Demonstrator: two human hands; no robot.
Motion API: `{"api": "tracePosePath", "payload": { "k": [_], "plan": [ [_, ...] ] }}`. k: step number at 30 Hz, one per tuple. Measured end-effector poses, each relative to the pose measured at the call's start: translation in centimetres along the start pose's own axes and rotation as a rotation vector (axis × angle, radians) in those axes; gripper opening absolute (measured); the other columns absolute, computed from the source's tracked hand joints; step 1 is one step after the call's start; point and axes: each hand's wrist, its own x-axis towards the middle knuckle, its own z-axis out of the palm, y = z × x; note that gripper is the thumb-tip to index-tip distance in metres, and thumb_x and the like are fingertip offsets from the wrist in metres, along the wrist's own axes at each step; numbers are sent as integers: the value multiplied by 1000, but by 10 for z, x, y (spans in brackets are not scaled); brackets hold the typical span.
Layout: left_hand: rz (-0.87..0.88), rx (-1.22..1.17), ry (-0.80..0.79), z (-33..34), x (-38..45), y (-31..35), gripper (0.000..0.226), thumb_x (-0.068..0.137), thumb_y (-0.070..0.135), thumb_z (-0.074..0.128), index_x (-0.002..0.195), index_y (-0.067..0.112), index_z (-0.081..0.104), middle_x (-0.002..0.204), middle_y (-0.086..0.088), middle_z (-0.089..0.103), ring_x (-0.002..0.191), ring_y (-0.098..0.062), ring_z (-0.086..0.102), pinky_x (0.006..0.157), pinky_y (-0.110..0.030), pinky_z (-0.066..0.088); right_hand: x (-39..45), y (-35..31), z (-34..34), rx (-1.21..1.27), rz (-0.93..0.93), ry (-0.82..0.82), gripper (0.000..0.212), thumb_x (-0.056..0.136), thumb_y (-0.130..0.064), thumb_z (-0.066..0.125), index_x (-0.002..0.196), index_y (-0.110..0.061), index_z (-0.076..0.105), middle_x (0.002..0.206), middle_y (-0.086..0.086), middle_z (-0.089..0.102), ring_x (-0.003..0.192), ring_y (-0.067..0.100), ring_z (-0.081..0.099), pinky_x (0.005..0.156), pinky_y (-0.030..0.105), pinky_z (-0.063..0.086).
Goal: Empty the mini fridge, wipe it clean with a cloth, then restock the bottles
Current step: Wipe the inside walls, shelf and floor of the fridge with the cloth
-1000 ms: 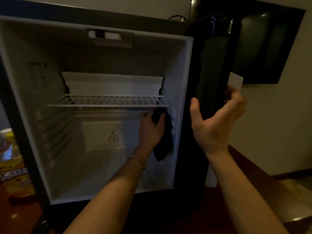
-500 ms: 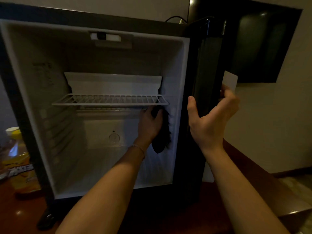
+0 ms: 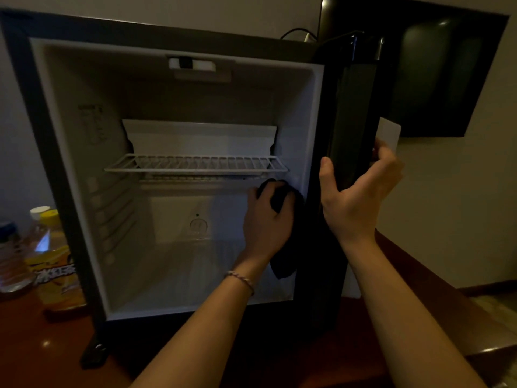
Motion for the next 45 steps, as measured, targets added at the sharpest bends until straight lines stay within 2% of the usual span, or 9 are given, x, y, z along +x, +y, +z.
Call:
{"api": "tracePosePath", "payload": {
  "k": [5,16,22,25,30,33,37,40,45],
  "plan": [
    [23,74,32,0,2,3,37,98,48,33,123,30,53,117,-4,49,91,-24,60,80,-36,48,0,2,0,11,-17,-7,64,87,-43,70,131,-11,36,126,16,44,116,23,42,90,45,48],
    [-31,109,9,8,52,-28,31,105,34,44,126,17,57,128,-18,54,106,-36,59,86,-41,50,0,6,0,9,-22,-14,60,88,-48,66,129,-20,33,127,14,42,116,15,38,91,34,46],
    [-60,266,-31,8,73,-38,44,99,21,51,143,17,49,140,-19,50,121,-37,53,95,-42,47,1,7,-1,32,-32,-33,59,88,-46,67,129,-21,32,129,15,41,119,24,42,92,43,48],
    [-103,188,-29,8,65,-32,47,104,25,29,146,11,44,147,-20,44,129,-37,45,106,-43,40,1,6,-1,37,-31,-40,59,88,-46,67,129,-20,32,128,15,41,118,25,43,92,44,47],
    [-185,-23,-45,11,46,-25,62,91,65,26,137,28,45,140,-13,42,122,-33,48,102,-39,38,1,6,-1,35,-33,-34,60,88,-45,68,129,-22,32,128,15,41,118,22,41,91,46,48],
    [-114,31,-36,11,34,-27,61,91,60,34,143,29,39,139,-16,40,121,-34,49,105,-45,42,0,5,-2,26,-27,-35,60,89,-47,66,130,-21,31,128,15,41,119,22,42,92,44,48],
    [-57,55,-22,11,10,-23,47,94,54,35,133,30,46,126,-9,44,113,-30,50,96,-37,43,-1,3,-2,11,-28,-31,59,89,-47,66,129,-20,32,127,17,43,116,25,44,92,37,46],
    [-59,70,-33,9,-10,-19,28,101,46,43,127,38,46,115,6,37,105,-26,57,92,-36,46,-1,2,0,25,-28,11,59,88,-42,70,129,-17,35,125,18,45,114,24,44,92,44,47],
    [-20,50,26,9,-26,-12,22,99,37,54,121,35,58,115,5,42,100,-12,56,87,-27,43,-2,2,1,20,-37,26,59,88,-41,70,128,-13,37,123,20,48,113,26,46,93,43,46]
  ]
}}
